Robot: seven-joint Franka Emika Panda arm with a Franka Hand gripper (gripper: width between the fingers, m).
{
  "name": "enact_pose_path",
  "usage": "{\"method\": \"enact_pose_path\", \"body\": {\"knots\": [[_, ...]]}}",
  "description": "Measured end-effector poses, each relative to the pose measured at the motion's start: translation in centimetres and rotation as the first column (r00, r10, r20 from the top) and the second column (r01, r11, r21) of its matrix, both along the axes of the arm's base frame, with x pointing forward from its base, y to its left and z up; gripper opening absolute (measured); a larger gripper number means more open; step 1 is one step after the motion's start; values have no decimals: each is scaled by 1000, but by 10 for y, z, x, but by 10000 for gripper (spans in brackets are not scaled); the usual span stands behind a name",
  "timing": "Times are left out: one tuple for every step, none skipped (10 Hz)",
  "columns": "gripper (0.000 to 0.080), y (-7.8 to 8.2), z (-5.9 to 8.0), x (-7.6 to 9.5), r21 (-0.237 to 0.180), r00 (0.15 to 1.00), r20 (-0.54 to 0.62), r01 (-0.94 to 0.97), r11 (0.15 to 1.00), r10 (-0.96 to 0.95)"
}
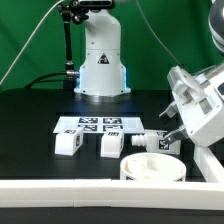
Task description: Assemble stool
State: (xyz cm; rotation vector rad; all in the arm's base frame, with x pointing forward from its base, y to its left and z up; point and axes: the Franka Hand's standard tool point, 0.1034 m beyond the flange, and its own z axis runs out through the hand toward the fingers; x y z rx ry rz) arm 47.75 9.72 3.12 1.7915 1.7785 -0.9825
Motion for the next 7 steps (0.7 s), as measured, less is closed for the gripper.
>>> {"method": "enact_pose_path", "body": {"knots": [[649, -1, -2, -1, 3, 1000, -3, 0, 1000, 0], [649, -2, -6, -2, 1, 1000, -10, 0, 1000, 0], [649, -4, -9, -2, 1, 1000, -15, 2, 1000, -2], [649, -4, -10, -3, 0, 1000, -17, 2, 1000, -2], [649, -4, -10, -3, 0, 1000, -17, 1, 1000, -1], [540, -4, -10, -3, 0, 1000, -17, 1, 1000, -1], [540, -4, -11, -3, -1, 1000, -18, 1, 1000, -1]]}}
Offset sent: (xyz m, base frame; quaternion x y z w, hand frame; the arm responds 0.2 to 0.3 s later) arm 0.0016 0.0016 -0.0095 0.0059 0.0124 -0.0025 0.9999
